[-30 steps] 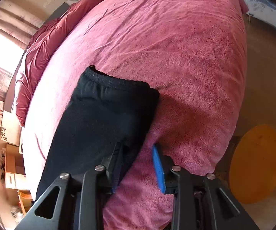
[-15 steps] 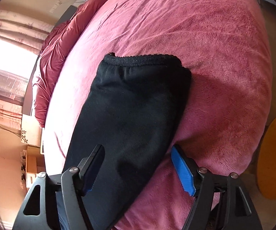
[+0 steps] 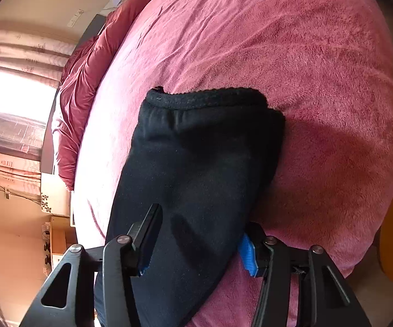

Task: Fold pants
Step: 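Grasp the trouser leg cuff with the right tool and lift it, then carry the cuff over the trousers with the right tool and release it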

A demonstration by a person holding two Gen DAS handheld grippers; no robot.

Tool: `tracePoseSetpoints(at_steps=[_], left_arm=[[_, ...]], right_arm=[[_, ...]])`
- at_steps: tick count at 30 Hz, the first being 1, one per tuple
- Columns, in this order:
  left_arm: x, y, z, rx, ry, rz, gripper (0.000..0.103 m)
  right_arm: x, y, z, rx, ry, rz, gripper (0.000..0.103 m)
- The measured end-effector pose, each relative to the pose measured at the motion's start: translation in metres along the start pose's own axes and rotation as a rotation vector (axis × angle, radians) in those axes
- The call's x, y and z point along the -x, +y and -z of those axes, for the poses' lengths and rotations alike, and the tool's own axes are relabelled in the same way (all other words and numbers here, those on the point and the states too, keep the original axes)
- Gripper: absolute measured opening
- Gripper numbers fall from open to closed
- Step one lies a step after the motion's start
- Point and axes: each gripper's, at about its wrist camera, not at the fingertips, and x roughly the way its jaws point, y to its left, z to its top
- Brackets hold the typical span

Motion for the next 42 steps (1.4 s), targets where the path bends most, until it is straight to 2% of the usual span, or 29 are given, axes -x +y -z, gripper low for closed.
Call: tracePoseSetpoints(at_steps=[2, 5, 14, 18, 21, 27, 28, 31, 38, 42], left_arm=[[0.0, 0.001, 0.0, 0.005, -0.001, 0.002, 0.038], [-0.002, 0.003, 0.001, 0.016, 0.01, 0.004, 0.038], [-0.007, 0.01, 0.006, 0.05, 0.049, 0.008, 0.038], [-0.013, 0.021, 0.009, 0.094, 0.076, 0.018, 0.038], [-0.017, 0.029, 0.011, 0.125, 0.088, 0.023, 0.038], [-0.018, 0.03, 0.01, 0.12, 0.09, 0.018, 0.038], [-0.019, 0.03, 0.01, 0.115, 0.092, 0.018, 0.038], [-0.021, 0.026, 0.009, 0.104, 0.098, 0.016, 0.038], [-0.023, 0.026, 0.001, 0.12, 0.109, 0.052, 0.038], [-0.023, 0.029, -0.005, 0.134, 0.109, 0.073, 0.038]], right_arm=[[0.002, -0.001, -0.002, 0.014, 0.003, 0.013, 0.034], [0.006, 0.002, -0.003, 0.043, 0.005, 0.025, 0.028], [0.003, -0.002, -0.004, 0.02, 0.014, 0.019, 0.037], [0.013, -0.007, 0.002, 0.023, 0.017, 0.018, 0.046], [0.018, -0.013, 0.0, 0.005, 0.002, 0.015, 0.047], [0.01, -0.021, -0.013, -0.056, -0.021, -0.004, 0.045], [0.009, -0.019, -0.014, -0.049, -0.024, 0.004, 0.032], [0.01, -0.012, -0.015, 0.002, -0.026, 0.04, 0.022], [0.036, 0.038, -0.013, 0.167, -0.06, -0.009, 0.015], [0.046, 0.079, -0.001, 0.301, -0.046, -0.056, 0.014]])
